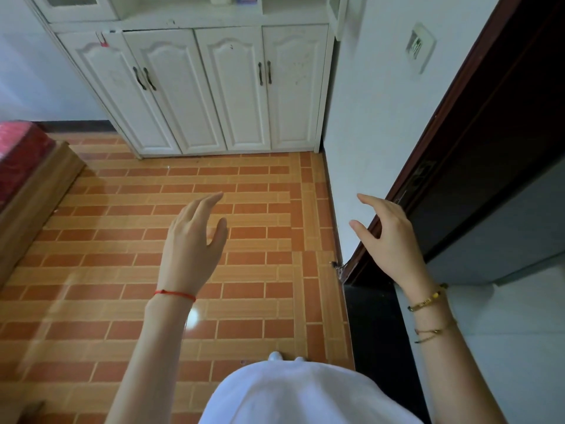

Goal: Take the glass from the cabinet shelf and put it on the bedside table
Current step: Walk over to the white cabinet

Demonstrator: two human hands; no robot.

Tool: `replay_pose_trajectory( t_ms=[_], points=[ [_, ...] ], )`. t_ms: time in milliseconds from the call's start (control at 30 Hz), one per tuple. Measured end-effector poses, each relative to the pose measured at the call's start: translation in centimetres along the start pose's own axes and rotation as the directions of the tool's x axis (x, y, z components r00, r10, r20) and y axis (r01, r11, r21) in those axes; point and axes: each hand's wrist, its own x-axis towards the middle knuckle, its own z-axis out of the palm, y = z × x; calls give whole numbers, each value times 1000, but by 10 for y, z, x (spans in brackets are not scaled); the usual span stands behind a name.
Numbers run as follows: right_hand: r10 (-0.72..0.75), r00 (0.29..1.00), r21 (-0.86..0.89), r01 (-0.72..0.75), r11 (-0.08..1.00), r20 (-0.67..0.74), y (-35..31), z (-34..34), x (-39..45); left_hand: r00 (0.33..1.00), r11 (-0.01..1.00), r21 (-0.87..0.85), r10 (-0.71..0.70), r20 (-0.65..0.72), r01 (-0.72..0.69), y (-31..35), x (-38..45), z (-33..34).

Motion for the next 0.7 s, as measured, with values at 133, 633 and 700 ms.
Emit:
replay_pose_trajectory(
  t_ms=[133, 633, 700],
  points=[
    [1, 1000, 8, -1, 1000, 25, 7, 4, 3, 999, 999, 2, -36, 0, 36, 3, -5, 5],
    [10, 997, 11, -11, 1000, 77, 26, 47, 98, 993, 994, -17, -108, 56, 109, -35, 72, 46],
    [11, 997, -4, -11, 1000, 78, 25, 56, 130, 992, 994, -19, -109, 64, 110, -48, 100, 52]
  ],
)
